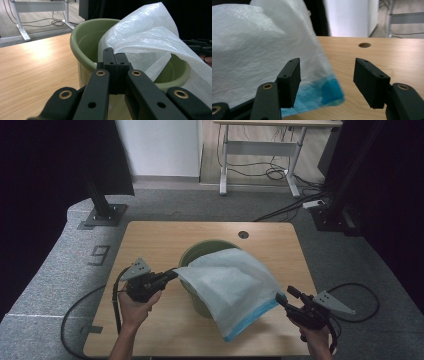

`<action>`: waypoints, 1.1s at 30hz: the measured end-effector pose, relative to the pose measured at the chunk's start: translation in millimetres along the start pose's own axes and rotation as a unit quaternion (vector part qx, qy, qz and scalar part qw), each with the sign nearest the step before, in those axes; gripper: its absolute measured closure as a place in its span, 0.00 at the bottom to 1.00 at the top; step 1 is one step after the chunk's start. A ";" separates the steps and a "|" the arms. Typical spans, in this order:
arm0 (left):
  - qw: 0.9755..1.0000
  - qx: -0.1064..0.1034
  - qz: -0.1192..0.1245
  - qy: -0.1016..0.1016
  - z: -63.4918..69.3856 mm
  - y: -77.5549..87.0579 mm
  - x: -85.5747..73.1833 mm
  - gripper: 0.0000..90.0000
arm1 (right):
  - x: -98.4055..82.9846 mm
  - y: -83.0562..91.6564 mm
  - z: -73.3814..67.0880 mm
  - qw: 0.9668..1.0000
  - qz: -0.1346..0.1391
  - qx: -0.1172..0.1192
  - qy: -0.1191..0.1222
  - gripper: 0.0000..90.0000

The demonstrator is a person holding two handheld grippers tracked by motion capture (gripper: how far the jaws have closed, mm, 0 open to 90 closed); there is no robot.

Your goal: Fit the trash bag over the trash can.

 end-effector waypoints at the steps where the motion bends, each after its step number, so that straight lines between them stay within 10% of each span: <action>1: 1.000 -0.001 0.000 0.000 0.3 -0.8 -0.5 1.00 | -2.1 -1.1 -0.5 1.000 -0.002 0.004 0.000 0.44; 8: 1.000 -0.007 -0.003 0.001 0.8 -5.5 -0.1 1.00 | -6.7 -5.5 -7.4 0.998 -0.018 0.052 -0.014 0.98; 24: 0.999 -0.018 -0.040 -0.031 13.4 -38.7 13.2 0.99 | 75.5 9.3 -19.8 0.997 0.064 0.031 0.014 0.98; 33: 0.998 -0.050 -0.029 -0.001 4.8 -16.5 11.4 0.56 | 79.0 5.0 -14.4 0.998 0.062 0.015 0.016 0.98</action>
Point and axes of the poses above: each handheld gripper's, and its own axes: y roughly backward along the jaws, x roughly out of its top, z roughly to its right, the point moved 9 cm from there along -y, roughly forward along the jaws, and after that the axes turned 11 degrees about z, right-handed, at the moved point
